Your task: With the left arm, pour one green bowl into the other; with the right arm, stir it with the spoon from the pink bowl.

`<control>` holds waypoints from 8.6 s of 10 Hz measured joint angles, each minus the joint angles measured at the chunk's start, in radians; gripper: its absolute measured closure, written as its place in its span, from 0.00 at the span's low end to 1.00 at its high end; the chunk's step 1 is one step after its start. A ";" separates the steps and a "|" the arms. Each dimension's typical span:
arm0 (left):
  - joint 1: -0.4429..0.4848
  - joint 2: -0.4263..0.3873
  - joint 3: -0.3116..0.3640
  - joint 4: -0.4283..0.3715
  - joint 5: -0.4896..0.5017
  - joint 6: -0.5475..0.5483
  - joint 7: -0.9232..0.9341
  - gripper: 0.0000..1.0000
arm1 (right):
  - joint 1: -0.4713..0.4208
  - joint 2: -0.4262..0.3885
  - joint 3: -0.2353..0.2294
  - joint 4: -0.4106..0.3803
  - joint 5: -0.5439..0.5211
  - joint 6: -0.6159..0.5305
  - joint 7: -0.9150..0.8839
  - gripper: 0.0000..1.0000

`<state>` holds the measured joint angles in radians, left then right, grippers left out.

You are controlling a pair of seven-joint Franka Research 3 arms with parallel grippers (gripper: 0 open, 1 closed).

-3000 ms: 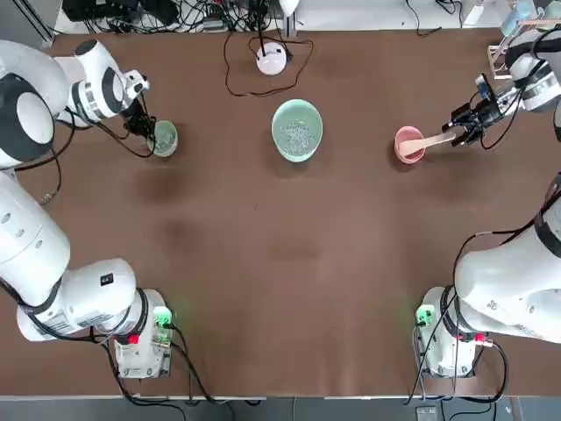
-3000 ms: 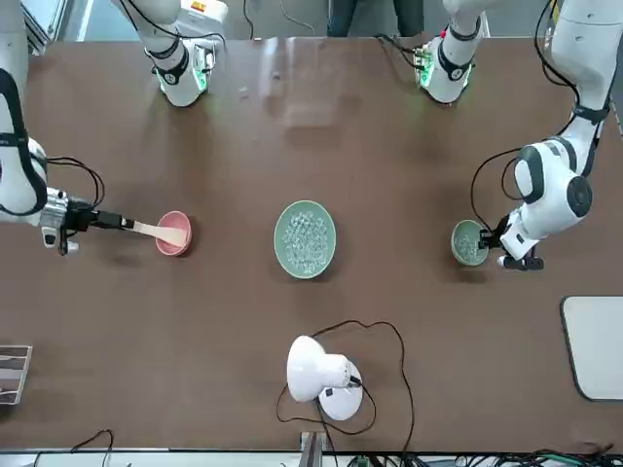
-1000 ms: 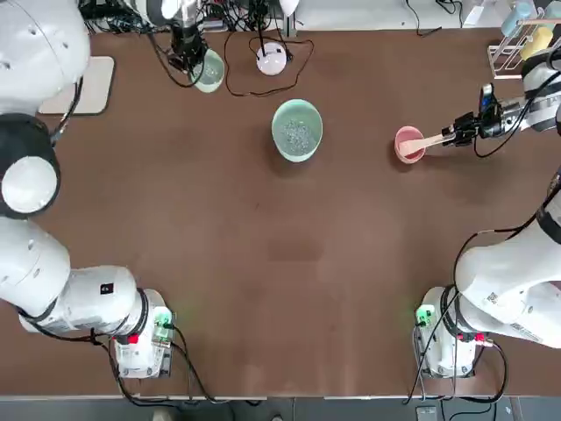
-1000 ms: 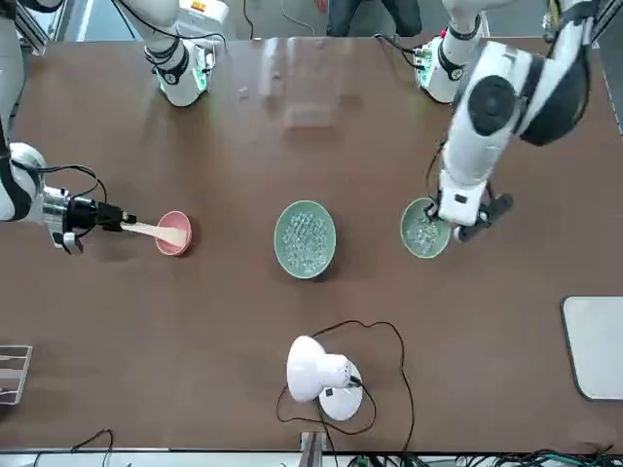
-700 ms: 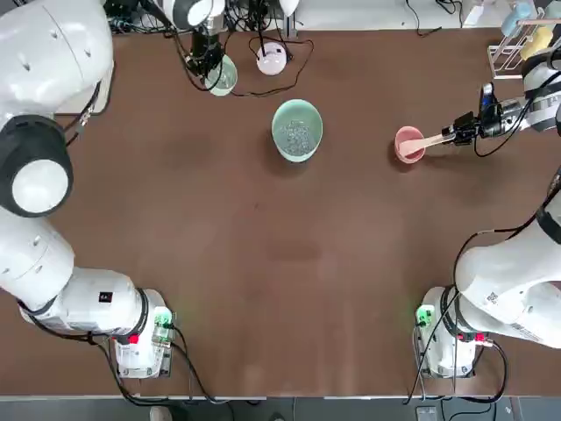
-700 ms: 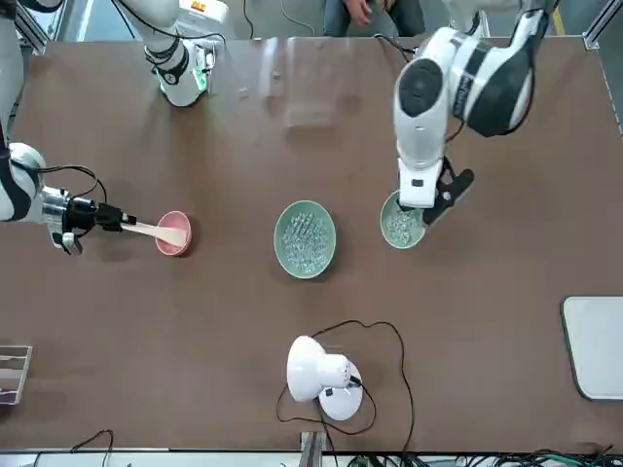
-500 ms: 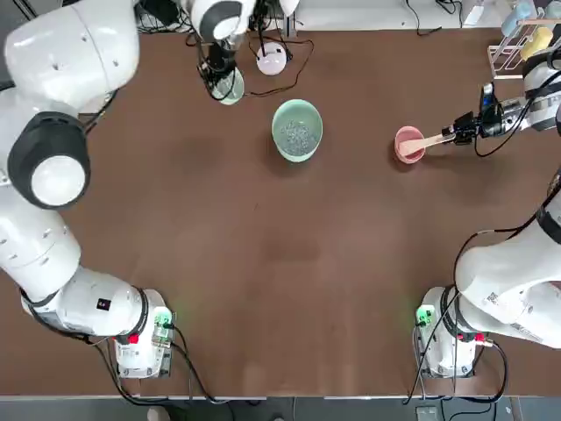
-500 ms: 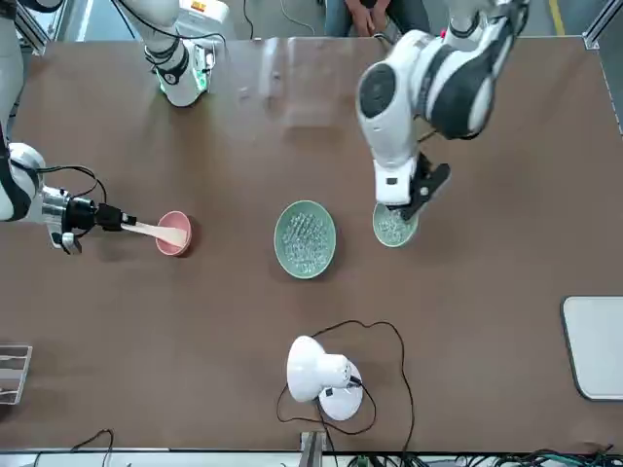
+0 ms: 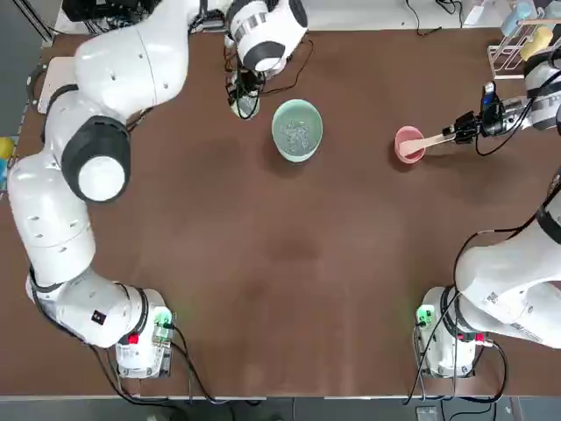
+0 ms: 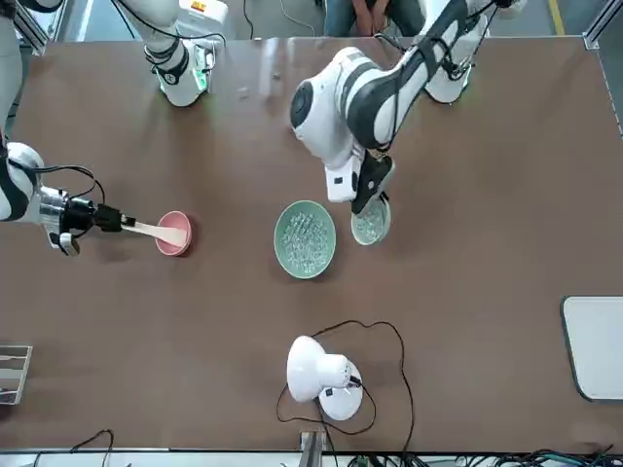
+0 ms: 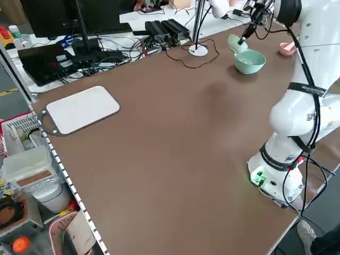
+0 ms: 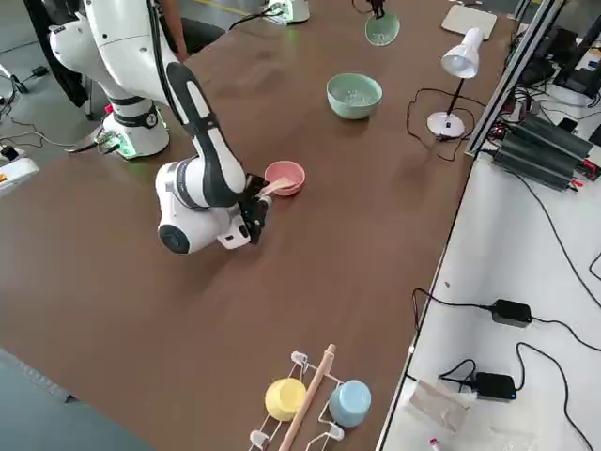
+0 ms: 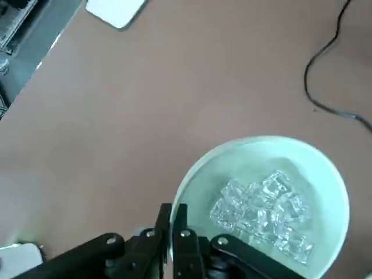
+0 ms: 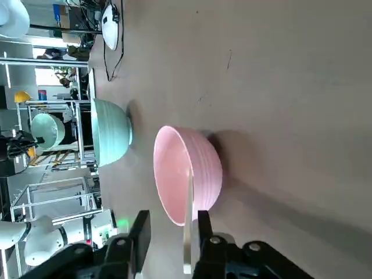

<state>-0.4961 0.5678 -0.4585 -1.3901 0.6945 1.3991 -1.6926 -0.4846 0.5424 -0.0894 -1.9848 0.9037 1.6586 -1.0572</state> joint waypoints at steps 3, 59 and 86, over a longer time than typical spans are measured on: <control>-0.318 0.090 0.361 0.120 0.001 0.025 -0.137 0.96 | -0.001 0.004 -0.001 0.003 0.000 0.000 0.000 0.63; 0.250 -0.387 0.674 -0.584 -0.660 0.572 1.002 0.96 | 1.227 -0.222 0.023 0.350 -0.776 0.448 2.280 0.95; 0.374 -0.496 0.631 -0.163 -0.764 0.222 1.428 0.00 | 1.292 -0.017 0.005 0.503 -0.825 0.452 2.472 0.95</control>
<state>-0.1218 0.0717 0.1730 -1.5531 -0.0695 1.6213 -0.2647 0.8072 0.5251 -0.0840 -1.4819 0.0790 2.1109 1.4144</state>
